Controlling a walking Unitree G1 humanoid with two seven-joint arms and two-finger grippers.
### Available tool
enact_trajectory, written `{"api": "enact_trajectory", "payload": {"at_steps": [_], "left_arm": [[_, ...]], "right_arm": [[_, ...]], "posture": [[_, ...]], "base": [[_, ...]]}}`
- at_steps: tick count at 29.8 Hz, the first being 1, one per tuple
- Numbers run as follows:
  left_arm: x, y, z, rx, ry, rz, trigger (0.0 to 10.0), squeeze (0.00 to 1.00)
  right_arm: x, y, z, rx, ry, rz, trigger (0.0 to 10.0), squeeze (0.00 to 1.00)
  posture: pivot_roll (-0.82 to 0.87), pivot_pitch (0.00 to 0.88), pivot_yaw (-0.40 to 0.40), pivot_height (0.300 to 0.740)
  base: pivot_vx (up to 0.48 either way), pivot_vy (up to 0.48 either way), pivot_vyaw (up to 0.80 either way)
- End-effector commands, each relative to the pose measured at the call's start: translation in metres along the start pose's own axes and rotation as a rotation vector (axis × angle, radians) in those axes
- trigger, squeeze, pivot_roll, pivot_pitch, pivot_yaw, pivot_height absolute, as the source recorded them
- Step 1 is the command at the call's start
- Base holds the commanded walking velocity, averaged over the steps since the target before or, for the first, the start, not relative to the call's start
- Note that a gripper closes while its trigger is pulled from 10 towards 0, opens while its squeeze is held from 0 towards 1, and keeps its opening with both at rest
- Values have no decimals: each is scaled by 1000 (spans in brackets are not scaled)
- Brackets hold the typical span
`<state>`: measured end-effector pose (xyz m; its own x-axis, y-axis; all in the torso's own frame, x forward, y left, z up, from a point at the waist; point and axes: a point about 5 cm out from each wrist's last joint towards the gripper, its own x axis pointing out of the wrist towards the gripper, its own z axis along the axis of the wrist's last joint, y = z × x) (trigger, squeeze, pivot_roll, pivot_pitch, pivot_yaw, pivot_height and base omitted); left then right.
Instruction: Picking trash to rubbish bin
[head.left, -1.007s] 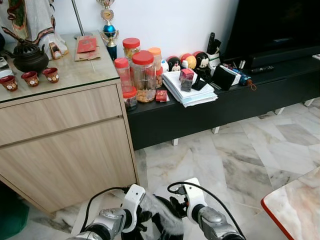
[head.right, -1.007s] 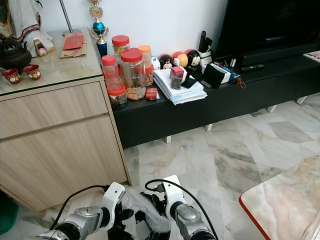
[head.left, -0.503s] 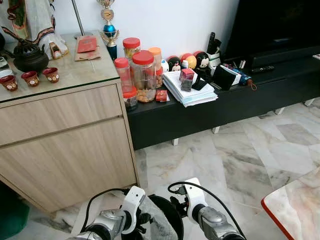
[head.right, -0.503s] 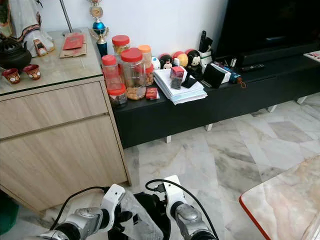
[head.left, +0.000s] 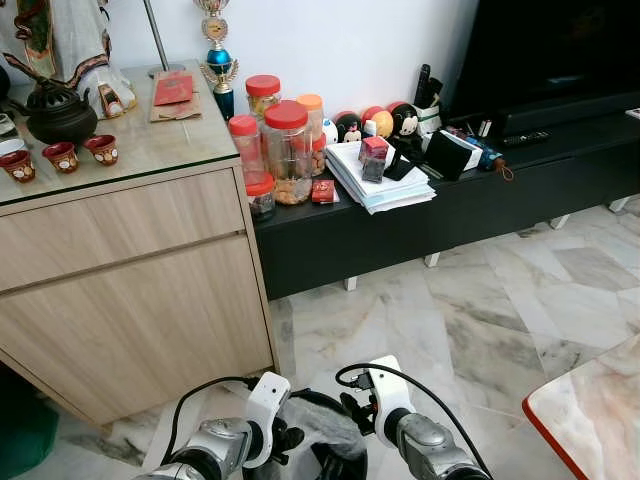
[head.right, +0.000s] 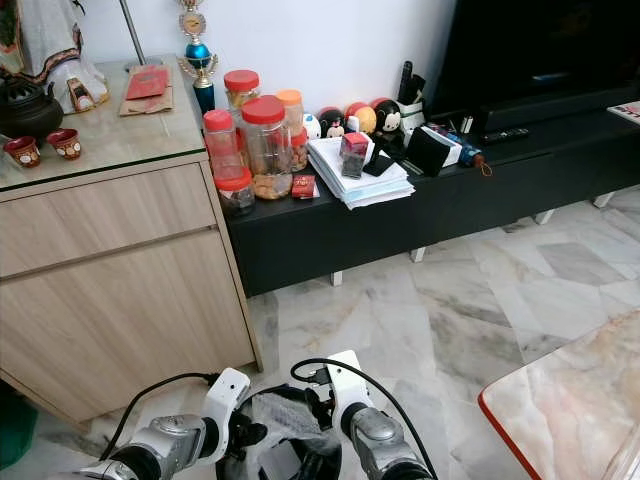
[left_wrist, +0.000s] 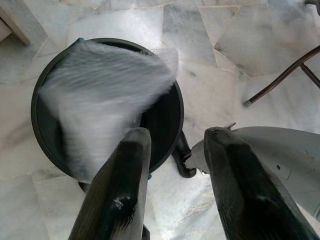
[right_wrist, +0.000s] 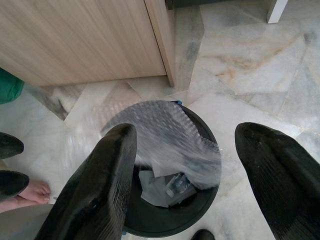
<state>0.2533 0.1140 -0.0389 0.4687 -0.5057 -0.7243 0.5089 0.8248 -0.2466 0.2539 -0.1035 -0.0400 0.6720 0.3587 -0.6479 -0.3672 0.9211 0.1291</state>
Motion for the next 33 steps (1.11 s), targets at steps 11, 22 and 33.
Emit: {"api": "enact_trajectory", "payload": {"at_steps": [11, 22, 33], "left_arm": [[-3, 8, 2, 8, -13, 58, 10000, 0], [-27, 50, -9, -59, -37, 337, 10000, 0], [-55, 82, -42, -142, -21, 574, 10000, 0]], "right_arm": [[-1, 0, -3, 1, 5, -8, 10000, 0], [-4, -1, -18, 24, 46, -43, 10000, 0], [-9, -10, -30, 42, 79, -123, 10000, 0]], "posture": [[-12, 31, 7, 740], [0, 40, 15, 740], [5, 44, 21, 740]], "base": [[0, 0, 0], [0, 0, 0], [0, 0, 0]]}}
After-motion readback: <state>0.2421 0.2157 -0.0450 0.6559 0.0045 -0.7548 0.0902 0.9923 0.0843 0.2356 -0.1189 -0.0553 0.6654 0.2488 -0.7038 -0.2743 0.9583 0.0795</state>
